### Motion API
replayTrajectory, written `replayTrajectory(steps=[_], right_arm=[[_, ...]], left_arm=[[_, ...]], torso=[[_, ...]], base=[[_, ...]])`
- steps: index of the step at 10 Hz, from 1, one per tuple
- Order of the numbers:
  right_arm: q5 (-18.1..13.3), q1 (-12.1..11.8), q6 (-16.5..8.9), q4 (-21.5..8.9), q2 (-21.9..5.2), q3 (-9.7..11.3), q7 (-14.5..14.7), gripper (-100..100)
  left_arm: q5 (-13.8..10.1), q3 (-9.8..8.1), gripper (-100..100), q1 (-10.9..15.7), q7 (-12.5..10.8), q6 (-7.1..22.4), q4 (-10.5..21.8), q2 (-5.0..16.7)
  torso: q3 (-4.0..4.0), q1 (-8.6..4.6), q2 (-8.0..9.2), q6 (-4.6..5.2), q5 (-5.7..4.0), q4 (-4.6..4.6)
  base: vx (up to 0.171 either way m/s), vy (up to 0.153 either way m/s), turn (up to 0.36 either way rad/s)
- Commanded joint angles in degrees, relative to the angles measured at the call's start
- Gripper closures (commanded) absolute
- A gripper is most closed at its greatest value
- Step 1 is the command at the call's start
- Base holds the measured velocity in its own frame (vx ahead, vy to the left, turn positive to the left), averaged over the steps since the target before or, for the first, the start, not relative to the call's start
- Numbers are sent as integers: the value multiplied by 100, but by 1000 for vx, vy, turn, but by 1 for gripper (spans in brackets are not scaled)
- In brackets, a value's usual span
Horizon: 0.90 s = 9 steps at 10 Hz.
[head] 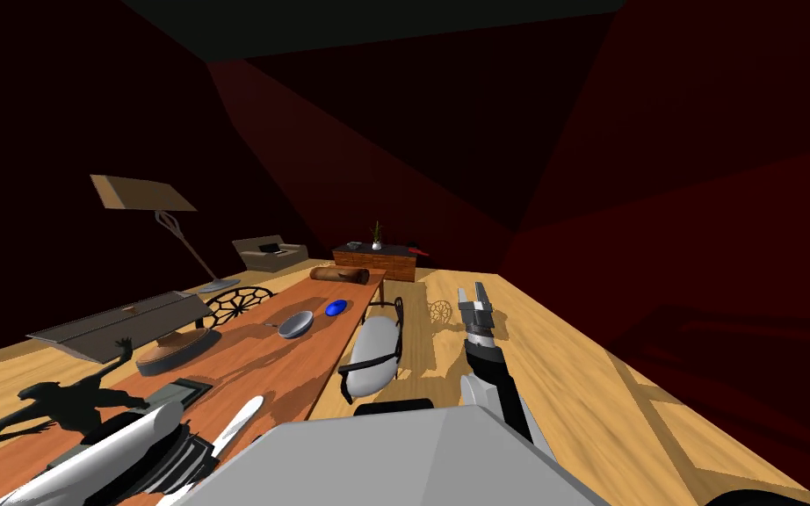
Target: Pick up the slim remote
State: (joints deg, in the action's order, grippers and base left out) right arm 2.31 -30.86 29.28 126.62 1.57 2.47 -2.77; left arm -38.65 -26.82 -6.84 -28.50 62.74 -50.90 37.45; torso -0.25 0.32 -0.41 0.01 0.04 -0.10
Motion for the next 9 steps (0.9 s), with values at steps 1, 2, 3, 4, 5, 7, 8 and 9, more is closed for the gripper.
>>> replayTrajectory(steps=[1, 2, 3, 4, 5, 7, 8, 9], right_arm=[[0, 0, 0, 0, 0, 0, 0, 0], [0, -1, 0, 0, 0, 0, 0, 0], [0, 0, 0, 0, 0, 0, 0, 0], [0, 0, 0, 0, 0, 0, 0, 0], [0, 1, 0, 0, 1, 0, 0, 0], [0, 1, 0, 0, 1, 1, 0, 0], [0, 1, 0, 0, 1, 1, 0, 0], [0, 1, 0, 0, 1, 0, 0, 0]], left_arm=[[-45, -88, -100, -6, -54, 159, 219, -48], [-51, -97, -100, -9, -63, 182, 280, -75], [-51, -97, -100, -9, -63, 182, 280, -75], [-56, -102, -100, -32, -71, 203, 226, -66], [-57, -102, 0, -24, -64, 196, 247, -64], [43, -72, -100, 47, -95, -53, 438, -223], [76, -62, -100, 71, -105, -136, 503, -276], [109, -53, -100, 95, -116, -219, 567, -329]], torso=[[0, 0, 0, 0, 0, 0], [-6, 7, -12, -1, 1, -2], [-4, 9, -5, -2, 2, -2], [6, -1, 12, -2, 1, 2], [14, -17, 25, -2, -3, 5], [22, -19, 40, -1, -4, 8], [24, -15, 43, -1, -3, 9], [25, -13, 45, -2, -3, 9]], base=[[140, 92, -88], [109, 102, -56], [45, 66, -5], [14, 22, -2], [5, 6, -1], [-17, 38, -54], [-23, 45, -45], [-29, 46, -41]])
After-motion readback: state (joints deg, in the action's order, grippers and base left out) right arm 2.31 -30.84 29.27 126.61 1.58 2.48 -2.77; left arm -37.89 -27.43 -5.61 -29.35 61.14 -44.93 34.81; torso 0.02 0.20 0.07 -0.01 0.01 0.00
